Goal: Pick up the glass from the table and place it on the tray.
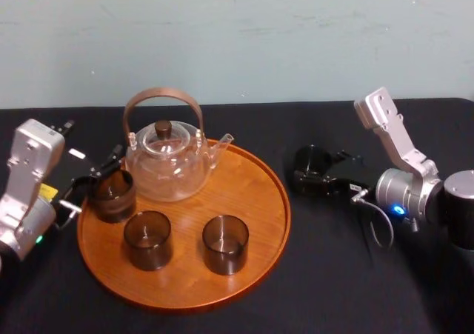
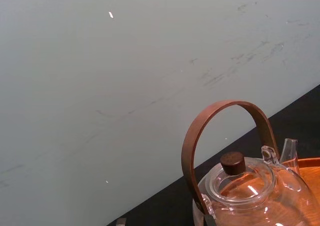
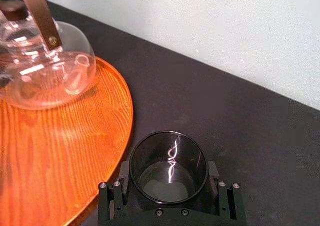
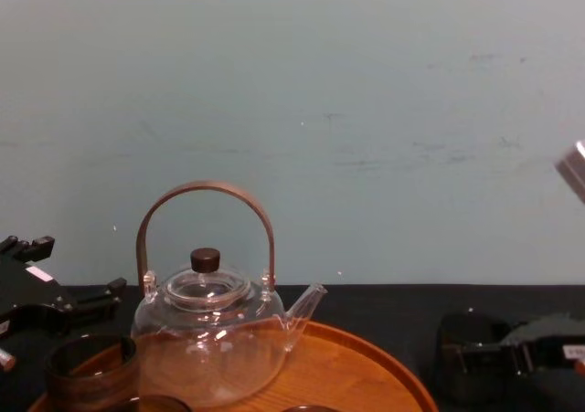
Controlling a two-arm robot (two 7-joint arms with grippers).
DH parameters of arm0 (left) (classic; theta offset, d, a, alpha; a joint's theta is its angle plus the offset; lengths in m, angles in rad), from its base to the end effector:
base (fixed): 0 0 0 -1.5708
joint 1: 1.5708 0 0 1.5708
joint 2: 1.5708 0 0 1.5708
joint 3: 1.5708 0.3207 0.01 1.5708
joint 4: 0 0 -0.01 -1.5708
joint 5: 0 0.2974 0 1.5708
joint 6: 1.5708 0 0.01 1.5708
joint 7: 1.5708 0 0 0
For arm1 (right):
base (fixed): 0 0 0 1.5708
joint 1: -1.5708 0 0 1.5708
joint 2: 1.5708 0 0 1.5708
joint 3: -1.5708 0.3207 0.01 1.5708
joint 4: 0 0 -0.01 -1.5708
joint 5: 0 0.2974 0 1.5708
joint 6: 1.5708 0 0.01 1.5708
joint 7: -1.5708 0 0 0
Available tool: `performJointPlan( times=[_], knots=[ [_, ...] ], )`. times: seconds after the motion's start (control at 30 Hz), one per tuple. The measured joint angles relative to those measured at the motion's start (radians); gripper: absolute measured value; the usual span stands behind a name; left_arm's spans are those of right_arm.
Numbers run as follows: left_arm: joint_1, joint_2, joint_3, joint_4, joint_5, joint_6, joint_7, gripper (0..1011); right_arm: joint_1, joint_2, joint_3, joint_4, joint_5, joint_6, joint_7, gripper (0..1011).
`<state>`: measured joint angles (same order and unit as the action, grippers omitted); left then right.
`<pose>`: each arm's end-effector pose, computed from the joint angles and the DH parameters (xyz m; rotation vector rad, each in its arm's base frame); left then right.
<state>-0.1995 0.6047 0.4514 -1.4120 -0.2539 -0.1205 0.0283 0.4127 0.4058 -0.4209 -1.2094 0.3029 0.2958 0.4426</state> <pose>0.3523 0.1031 -0.3249 0.3045 -0.2850 1.2480 0.4260 -0.0636 -0.3079 -0.4258 0.1753 -0.9205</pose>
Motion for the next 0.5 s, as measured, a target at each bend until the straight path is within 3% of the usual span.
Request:
performJointPlan(
  times=[0.5],
  knots=[
    [0.000,0.000,0.000,0.000,0.000,0.000,0.000,1001,-0.036,0.057,0.052,-0.170,0.067,0.014,0.023,900]
  ],
)
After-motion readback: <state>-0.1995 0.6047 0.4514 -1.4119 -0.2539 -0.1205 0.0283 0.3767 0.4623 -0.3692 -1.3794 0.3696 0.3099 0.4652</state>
